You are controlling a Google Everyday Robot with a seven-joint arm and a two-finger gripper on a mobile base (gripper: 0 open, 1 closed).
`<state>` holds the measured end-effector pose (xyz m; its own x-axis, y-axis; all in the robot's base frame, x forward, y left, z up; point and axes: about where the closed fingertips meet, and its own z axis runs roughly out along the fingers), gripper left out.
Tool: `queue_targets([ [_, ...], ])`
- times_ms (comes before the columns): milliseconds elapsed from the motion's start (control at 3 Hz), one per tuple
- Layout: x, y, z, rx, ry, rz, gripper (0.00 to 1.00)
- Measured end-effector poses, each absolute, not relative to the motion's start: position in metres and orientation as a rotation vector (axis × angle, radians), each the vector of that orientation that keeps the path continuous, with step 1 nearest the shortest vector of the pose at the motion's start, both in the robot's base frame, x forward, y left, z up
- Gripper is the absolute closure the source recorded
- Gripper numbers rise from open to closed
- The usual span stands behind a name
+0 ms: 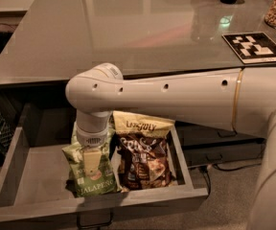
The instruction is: Pick green jalapeno chip bag from top drawer and place on counter
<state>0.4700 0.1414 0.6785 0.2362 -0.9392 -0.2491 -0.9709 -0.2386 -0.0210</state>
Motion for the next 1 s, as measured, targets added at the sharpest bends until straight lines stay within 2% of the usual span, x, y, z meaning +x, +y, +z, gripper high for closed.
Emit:
queue_targets([
  [1000, 0.4699, 0.1414, 0.6785, -2.33, 1.821, 0.276, 0.95],
])
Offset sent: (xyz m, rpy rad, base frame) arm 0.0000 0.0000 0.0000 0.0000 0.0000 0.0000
